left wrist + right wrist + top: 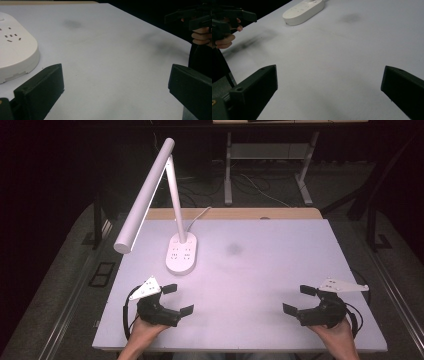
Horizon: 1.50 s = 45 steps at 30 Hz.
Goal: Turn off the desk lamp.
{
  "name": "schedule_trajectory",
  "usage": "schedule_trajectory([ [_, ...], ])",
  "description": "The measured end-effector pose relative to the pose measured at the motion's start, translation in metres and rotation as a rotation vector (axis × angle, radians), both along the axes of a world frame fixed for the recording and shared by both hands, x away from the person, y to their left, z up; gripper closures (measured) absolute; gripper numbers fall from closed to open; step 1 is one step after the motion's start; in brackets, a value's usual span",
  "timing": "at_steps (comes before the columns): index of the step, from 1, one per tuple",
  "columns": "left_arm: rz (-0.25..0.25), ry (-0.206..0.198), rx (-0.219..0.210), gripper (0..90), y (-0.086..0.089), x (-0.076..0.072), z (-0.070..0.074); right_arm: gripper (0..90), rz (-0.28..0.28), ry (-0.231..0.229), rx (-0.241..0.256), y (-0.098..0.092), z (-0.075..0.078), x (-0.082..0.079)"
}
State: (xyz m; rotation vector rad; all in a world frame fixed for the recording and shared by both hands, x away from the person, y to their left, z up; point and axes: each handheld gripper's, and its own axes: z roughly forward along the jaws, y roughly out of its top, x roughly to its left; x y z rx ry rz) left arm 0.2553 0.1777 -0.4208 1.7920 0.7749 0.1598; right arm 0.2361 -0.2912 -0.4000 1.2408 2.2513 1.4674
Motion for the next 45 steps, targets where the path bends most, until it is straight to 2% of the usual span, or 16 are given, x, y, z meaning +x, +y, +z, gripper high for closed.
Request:
schedule_trajectory([
  [27,0.006,-0.001,-0.007,0.0,0.0025,-0.0013,0.0000,0.8,0.036,0.042,-0.016,0.0045,-0.0029,0.0024],
  [45,0.005,0.001,-0.010,0.0,0.0020,-0.0015,-0.0001,0.8,0.048,0.074,-0.018,0.0070,0.0063,0.0070],
])
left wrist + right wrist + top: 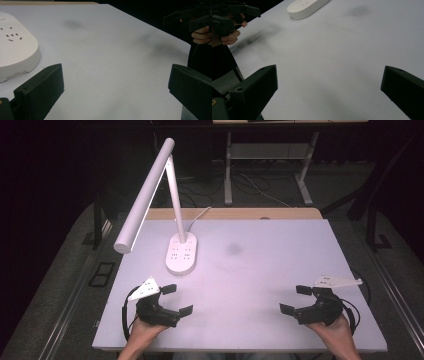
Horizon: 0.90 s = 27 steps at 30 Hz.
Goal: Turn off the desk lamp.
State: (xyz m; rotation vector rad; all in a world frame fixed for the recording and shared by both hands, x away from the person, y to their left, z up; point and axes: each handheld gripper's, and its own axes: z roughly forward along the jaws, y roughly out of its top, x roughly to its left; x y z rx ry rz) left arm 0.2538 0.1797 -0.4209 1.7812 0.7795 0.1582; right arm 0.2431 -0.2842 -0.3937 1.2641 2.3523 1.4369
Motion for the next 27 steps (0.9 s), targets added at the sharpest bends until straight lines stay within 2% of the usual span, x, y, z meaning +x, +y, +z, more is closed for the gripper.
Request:
schedule_trajectory([
  [17,0.000,0.000,-0.002,0.0,0.000,0.000,0.000,0.7,0.049,-0.027,-0.017,0.013,0.022,0.017],
  [27,0.001,-0.001,-0.001,0.0,0.000,0.000,0.000,0.7,0.093,-0.036,-0.043,0.032,0.034,0.033],
])
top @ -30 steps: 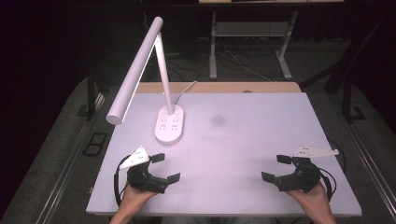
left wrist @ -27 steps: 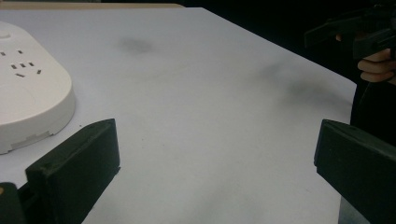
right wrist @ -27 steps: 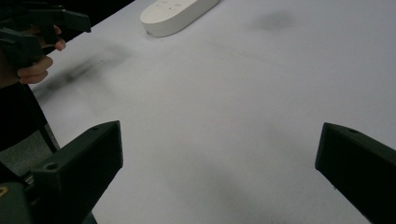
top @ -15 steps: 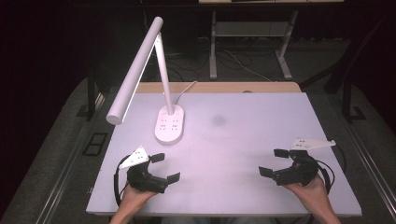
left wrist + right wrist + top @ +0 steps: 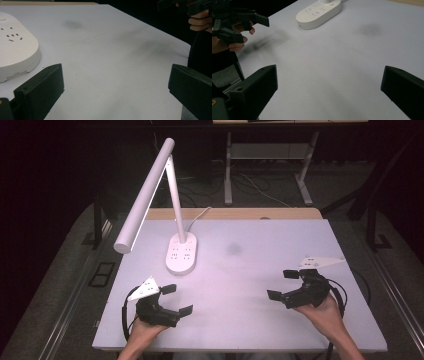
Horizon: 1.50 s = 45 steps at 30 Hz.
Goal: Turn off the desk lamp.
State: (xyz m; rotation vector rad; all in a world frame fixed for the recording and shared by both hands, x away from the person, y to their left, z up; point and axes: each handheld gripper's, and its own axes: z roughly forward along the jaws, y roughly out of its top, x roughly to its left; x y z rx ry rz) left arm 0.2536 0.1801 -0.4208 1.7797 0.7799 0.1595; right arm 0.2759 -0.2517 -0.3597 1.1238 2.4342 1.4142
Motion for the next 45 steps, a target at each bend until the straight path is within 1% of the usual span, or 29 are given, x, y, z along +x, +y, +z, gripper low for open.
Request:
schedule_trajectory([
  [2,0.000,-0.001,0.001,0.0,0.000,0.000,0.000,0.8,0.003,-0.002,-0.004,0.002,0.001,0.002],
  [8,0.000,0.001,-0.003,0.0,0.000,0.000,0.000,0.8,0.023,0.005,-0.009,0.018,0.005,0.015],
  [10,0.001,0.001,-0.003,0.0,0.001,0.000,0.000,0.8,0.026,0.006,-0.010,0.020,0.006,0.017],
  [13,0.001,0.000,-0.005,0.0,0.001,0.000,0.000,0.8,0.035,0.005,-0.021,0.026,0.008,0.022],
  [15,-0.001,-0.002,-0.002,0.0,0.001,0.000,0.000,0.8,0.044,0.005,-0.017,0.029,0.009,0.026],
  [17,-0.001,-0.001,-0.003,0.0,0.001,0.000,0.000,0.8,0.053,0.007,-0.022,0.035,0.011,0.031],
  [21,-0.003,-0.002,-0.005,0.0,0.001,0.000,0.000,0.8,0.066,0.002,-0.027,0.041,0.013,0.037],
  [23,-0.003,-0.002,-0.004,0.0,0.001,0.000,0.000,0.8,0.066,0.009,-0.020,0.047,0.015,0.042],
  [24,-0.003,-0.002,-0.003,0.0,0.001,0.000,0.000,0.8,0.066,0.009,-0.020,0.047,0.015,0.042],
  [28,-0.002,-0.001,-0.005,0.0,0.002,0.000,0.000,0.8,0.078,0.003,-0.029,0.055,0.020,0.050],
  [33,-0.004,-0.003,-0.003,0.0,0.002,0.000,0.000,0.8,0.085,-0.004,-0.036,0.061,0.024,0.058],
  [37,-0.003,-0.003,-0.004,0.0,0.002,0.000,0.000,0.8,0.085,-0.002,-0.032,0.065,0.026,0.065],
  [42,-0.005,-0.004,-0.003,0.0,0.002,0.000,0.000,0.8,0.099,0.001,-0.047,0.075,0.028,0.074],
  [45,-0.001,0.000,-0.007,0.0,0.002,0.000,0.000,0.8,0.103,0.005,-0.047,0.078,0.029,0.078],
])
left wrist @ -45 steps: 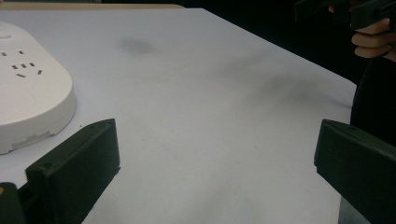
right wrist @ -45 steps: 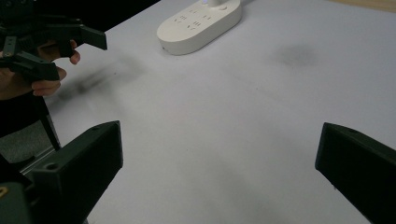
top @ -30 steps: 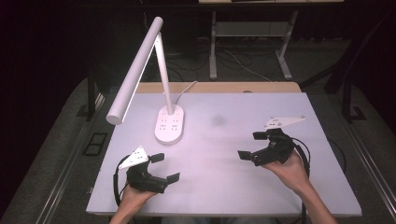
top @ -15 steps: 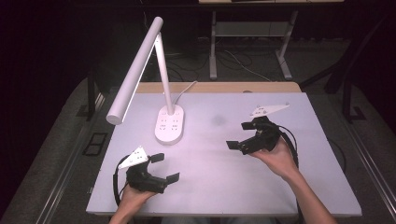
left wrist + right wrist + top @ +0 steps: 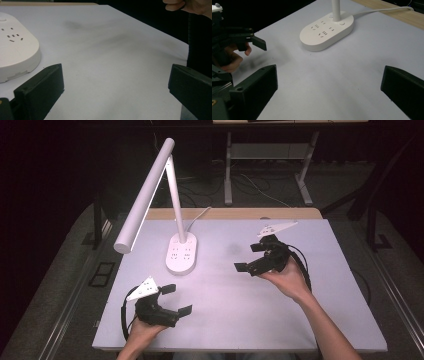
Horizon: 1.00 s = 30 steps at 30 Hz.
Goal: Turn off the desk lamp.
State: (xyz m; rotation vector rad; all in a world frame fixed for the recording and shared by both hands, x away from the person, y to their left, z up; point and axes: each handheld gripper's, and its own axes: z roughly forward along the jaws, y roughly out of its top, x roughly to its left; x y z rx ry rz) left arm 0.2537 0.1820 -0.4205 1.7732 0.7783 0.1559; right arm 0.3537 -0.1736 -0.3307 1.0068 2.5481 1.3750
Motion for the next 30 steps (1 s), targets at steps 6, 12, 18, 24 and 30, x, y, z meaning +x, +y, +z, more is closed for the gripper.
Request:
schedule_trajectory([
  [6,0.000,-0.001,0.000,0.0,0.001,0.000,0.000,0.8,0.007,0.002,-0.008,0.010,0.002,0.010],
  [12,0.000,-0.003,-0.001,0.0,0.001,0.000,0.000,6.8,0.022,0.008,0.000,0.019,0.000,0.022],
  [18,0.006,0.000,-0.007,0.0,0.002,0.000,0.000,20.9,0.044,0.012,0.023,0.025,0.001,0.032],
  [24,0.003,-0.002,-0.005,0.0,0.002,0.000,0.001,28.3,0.056,0.017,0.040,0.034,0.001,0.043],
  [30,0.005,-0.001,-0.010,0.0,0.002,0.000,0.001,30.8,0.069,0.018,0.030,0.047,0.002,0.056],
])
